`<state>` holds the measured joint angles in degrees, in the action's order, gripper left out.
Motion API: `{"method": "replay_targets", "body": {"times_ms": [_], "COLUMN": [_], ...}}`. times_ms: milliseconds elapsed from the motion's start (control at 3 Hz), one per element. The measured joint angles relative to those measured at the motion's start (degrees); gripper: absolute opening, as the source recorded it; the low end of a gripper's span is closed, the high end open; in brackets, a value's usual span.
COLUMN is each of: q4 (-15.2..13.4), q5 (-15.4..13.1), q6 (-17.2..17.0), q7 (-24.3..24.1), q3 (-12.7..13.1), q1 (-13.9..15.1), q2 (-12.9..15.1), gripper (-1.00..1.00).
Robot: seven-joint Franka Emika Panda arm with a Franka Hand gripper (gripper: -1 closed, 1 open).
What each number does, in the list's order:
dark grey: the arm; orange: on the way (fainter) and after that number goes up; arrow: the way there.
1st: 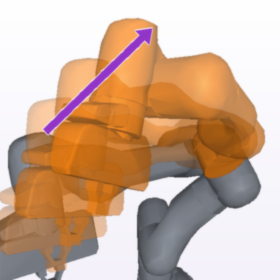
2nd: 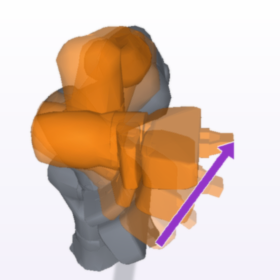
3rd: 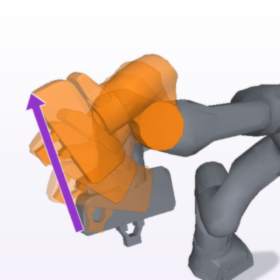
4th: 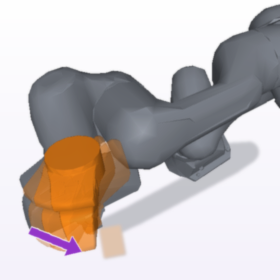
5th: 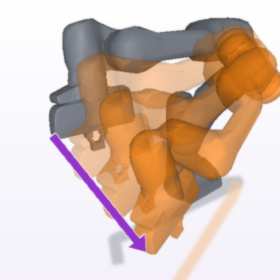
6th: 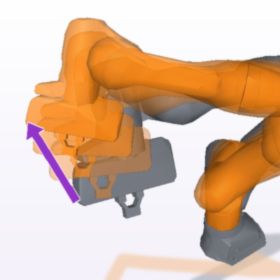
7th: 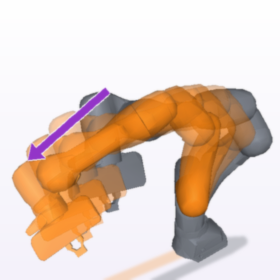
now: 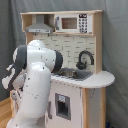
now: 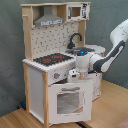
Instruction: Play with the kitchen
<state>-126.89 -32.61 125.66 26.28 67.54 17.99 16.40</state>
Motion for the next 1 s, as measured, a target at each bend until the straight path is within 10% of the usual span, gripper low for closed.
{"method": "replay_targets", "body": {"times_ms": [1000], "q4": [1.57], "q5": [-2.79], "q6": [-0.81], "q7": [-16.67], "q3": [4.61], "q1": [-2.25], "q2": [0.0], "gripper": [-1.0]}}
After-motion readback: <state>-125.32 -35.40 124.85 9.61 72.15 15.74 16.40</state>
